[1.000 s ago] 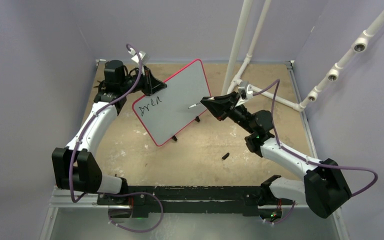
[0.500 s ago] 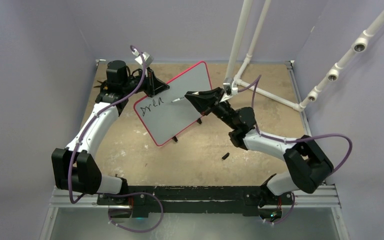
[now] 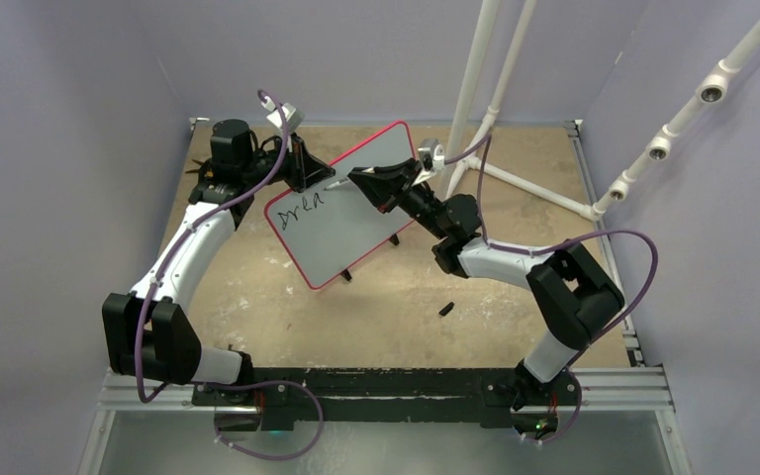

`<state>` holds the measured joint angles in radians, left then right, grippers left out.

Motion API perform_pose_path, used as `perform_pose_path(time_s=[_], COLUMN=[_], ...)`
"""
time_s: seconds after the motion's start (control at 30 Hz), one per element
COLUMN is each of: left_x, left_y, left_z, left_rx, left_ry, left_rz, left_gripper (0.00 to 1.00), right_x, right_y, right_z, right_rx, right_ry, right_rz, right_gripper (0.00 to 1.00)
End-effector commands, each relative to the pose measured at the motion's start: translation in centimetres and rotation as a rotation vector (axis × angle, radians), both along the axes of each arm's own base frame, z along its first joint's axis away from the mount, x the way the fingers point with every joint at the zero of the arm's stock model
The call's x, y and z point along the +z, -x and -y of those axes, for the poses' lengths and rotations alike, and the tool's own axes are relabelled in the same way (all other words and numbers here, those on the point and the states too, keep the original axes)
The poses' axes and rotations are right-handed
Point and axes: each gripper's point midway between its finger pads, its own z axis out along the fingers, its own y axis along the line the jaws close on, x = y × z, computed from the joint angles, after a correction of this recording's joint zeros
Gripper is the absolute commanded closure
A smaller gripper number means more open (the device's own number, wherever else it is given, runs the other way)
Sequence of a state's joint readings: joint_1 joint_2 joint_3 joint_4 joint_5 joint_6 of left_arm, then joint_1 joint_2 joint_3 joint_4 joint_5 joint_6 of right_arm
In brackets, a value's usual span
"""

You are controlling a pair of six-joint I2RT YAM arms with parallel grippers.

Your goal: Write a sentence on the whiteboard

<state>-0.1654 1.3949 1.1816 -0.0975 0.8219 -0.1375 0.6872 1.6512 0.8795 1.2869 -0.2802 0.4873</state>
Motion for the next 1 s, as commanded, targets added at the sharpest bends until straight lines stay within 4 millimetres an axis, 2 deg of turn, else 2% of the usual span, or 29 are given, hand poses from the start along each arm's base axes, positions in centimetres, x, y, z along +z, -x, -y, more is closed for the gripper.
perform_pose_path(time_s=[0.0, 0.47, 0.97], left_x=[-5.0, -4.8, -4.8], left_y=[2.1, 2.1, 2.0], left_z=[1.0, 1.1, 1.1], left_rx=[-0.063, -0.067, -0.065], left_ry=[-0.029, -0.026, -0.024], left_rz=[-0.189, -0.187, -0.188], left_gripper=[1.0, 1.0, 1.0], right_x=[2.2, 0.7, -2.8], right_y=[0.0, -1.2, -1.1], right_z=[-0.4, -0.8, -0.6], right_rx=[0.005, -0.022, -0.039], right_ry=[-0.035, -0.003, 0.043], right_rz=[0.047, 0.011, -0.067], right_gripper=[1.0, 1.0, 1.0])
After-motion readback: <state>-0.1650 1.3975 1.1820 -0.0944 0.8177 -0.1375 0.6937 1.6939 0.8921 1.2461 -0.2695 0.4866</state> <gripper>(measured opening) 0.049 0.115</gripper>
